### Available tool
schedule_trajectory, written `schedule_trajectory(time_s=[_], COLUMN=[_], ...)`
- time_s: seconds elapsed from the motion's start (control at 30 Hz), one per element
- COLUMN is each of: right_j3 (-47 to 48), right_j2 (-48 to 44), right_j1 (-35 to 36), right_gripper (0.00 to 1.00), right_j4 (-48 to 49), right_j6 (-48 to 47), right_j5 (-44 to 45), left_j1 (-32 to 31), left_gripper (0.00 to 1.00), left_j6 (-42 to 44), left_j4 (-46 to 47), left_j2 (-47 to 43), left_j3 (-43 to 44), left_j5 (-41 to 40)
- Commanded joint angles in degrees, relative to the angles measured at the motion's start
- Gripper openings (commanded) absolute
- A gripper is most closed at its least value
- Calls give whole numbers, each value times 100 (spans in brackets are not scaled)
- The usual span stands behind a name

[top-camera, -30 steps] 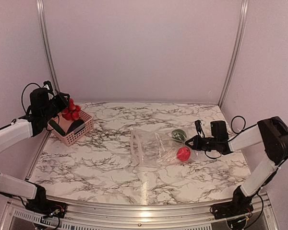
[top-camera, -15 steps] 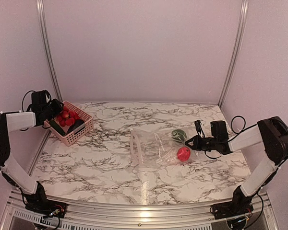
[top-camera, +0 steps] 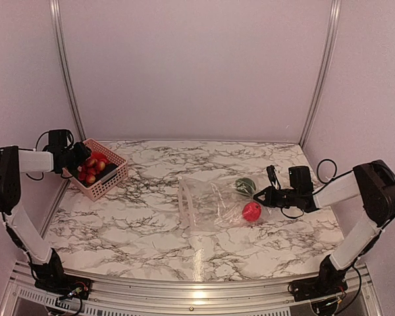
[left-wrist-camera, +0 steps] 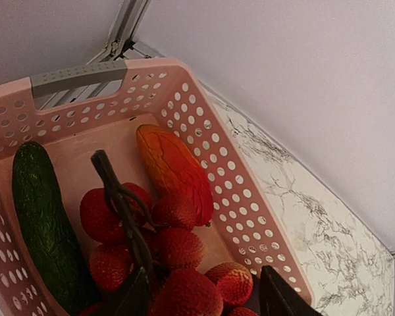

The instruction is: Open the zip-top bag and remove the fake food

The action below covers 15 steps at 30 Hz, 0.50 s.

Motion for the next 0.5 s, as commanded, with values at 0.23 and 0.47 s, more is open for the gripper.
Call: schedule_trajectory(time_s=[0.23,0.47], right_j3=[35,29], right_j2=[10,42], right_j1=[-61,-58], right_gripper=[0,0], right_j4=[79,146], right_j6=[7,13], right_j5=[-206,-303], left_j1=[-364,-1301], left_gripper=[83,76], left_j6=[180,176], left_j4=[-124,242], left_j2=[-1423,-1804], left_j3=[-248,-945], left_j5=[252,507])
